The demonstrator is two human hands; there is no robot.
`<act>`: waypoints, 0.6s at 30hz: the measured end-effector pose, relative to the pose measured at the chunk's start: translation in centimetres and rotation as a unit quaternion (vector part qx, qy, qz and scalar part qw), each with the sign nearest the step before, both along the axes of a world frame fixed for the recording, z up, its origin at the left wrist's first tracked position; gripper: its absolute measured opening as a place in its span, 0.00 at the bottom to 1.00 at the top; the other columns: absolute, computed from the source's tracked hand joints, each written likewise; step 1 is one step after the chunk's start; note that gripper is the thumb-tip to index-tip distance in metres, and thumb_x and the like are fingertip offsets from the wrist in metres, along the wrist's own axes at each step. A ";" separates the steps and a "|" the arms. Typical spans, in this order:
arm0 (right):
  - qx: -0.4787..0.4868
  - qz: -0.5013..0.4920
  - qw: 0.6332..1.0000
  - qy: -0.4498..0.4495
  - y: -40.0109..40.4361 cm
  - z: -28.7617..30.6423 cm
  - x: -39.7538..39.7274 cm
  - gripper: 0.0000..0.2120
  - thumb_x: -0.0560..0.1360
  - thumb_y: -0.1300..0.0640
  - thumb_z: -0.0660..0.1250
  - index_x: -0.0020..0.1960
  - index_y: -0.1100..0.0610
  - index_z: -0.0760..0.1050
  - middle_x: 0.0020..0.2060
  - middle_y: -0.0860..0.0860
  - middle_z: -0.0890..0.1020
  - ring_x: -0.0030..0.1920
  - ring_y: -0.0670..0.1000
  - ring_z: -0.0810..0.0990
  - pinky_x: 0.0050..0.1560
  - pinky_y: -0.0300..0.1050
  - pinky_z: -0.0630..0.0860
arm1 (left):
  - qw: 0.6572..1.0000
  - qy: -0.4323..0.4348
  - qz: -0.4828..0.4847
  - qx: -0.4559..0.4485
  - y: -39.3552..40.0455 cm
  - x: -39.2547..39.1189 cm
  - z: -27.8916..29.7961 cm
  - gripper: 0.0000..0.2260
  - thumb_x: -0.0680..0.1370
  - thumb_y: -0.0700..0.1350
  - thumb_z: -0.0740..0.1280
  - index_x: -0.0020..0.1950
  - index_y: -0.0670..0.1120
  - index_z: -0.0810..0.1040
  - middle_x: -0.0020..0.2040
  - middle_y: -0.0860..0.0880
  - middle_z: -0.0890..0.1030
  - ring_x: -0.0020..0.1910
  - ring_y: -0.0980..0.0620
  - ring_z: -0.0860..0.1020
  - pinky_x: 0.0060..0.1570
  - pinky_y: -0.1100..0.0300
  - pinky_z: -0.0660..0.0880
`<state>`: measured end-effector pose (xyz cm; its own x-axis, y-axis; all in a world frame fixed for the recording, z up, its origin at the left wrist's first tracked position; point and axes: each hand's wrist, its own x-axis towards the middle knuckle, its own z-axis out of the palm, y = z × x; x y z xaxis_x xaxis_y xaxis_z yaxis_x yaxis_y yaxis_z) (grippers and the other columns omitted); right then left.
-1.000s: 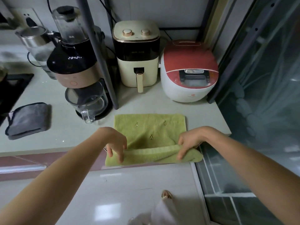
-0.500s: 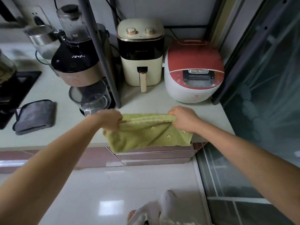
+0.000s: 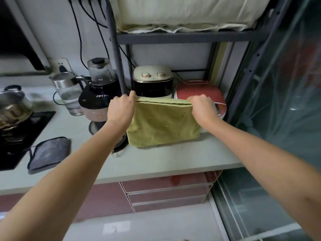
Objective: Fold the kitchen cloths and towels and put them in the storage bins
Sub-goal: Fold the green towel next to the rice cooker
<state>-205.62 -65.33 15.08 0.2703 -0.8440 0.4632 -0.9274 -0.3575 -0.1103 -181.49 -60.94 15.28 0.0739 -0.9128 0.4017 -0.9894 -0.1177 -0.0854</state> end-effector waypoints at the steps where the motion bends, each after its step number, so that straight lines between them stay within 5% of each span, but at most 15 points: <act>1: -0.008 0.005 1.000 -0.018 0.0 0.2 0.0 0.20 0.71 0.75 0.57 0.55 0.61 0.79 0.52 0.62 0.82 0.53 0.63 0.80 0.53 0.56 0.77 | 1.000 -0.003 0.003 0.004 0.1 0.1 0.4 0.10 0.75 0.31 0.59 0.55 0.39 0.70 0.45 0.38 0.79 0.44 0.34 0.78 0.36 0.50 0.67; 18: 0.016 0.038 0.999 0.014 -2.9 0.6 1.9 0.23 0.71 0.76 0.59 0.63 0.61 0.75 0.61 0.60 0.78 0.60 0.58 0.78 0.62 0.54 0.74 | 0.998 -0.023 0.058 0.019 -1.4 0.5 2.1 0.14 0.77 0.30 0.56 0.61 0.40 0.66 0.49 0.41 0.79 0.47 0.39 0.78 0.37 0.53 0.63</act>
<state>-203.72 -68.26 15.72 0.3463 -0.8347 0.4282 -0.9010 -0.4230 -0.0960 -180.95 -62.33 17.42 0.1630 -0.9135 0.3727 -0.9641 -0.2277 -0.1365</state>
